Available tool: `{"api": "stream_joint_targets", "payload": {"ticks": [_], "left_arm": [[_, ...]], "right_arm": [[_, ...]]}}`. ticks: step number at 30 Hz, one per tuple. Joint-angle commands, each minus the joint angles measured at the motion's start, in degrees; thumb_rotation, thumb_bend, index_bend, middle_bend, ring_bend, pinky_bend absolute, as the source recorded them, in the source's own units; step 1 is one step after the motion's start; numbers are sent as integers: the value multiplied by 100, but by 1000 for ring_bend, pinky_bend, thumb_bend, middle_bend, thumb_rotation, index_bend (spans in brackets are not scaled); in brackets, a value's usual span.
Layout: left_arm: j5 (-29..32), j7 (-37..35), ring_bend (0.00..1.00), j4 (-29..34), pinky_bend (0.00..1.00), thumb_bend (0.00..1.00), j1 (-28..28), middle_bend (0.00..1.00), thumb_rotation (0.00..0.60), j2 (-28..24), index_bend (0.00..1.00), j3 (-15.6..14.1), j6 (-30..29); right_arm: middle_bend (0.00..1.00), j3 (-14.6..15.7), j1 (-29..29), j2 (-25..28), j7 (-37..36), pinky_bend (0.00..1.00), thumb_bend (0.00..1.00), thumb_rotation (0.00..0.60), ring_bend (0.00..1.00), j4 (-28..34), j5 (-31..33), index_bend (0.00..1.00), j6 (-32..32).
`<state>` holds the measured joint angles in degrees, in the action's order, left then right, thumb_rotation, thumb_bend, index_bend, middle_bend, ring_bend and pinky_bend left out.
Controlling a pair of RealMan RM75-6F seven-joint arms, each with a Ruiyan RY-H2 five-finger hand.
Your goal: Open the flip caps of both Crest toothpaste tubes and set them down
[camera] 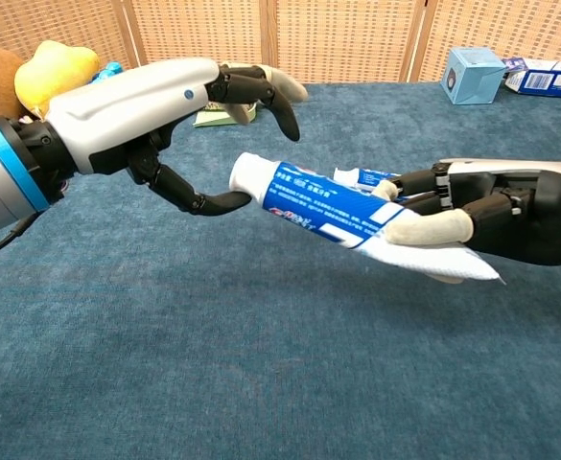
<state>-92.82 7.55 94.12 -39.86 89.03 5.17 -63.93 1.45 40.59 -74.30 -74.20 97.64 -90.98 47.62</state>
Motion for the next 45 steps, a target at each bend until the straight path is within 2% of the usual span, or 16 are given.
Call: {"api": "stream_joint_targets", "payload": {"ticks": [1,9,17,30,45], "left_arm": [[-2,-6,78,-11,219,298,-5,149,600,13,294,-10,-10],[-5,-33,79,-32,221,303,-16,166,600,12,341,-32,-43],[7,-33,86,-13,220,359,-44,184,600,-28,377,-64,-5],[48,-78,90,-19,220,414,-84,194,600,-51,414,-64,25],[85,-65,95,6,220,429,-103,201,600,-48,436,-79,30]], "right_arm": [[709,3,25,-14,2,759,422,600,655,-11,5,873,-15],[709,45,61,-19,8,763,420,600,661,-23,42,873,-39],[709,76,72,-18,-11,763,420,600,661,-48,66,873,-34],[709,105,98,-54,195,764,421,600,661,-77,140,874,-101],[709,120,86,-93,526,765,423,600,668,-85,248,874,-174]]}}
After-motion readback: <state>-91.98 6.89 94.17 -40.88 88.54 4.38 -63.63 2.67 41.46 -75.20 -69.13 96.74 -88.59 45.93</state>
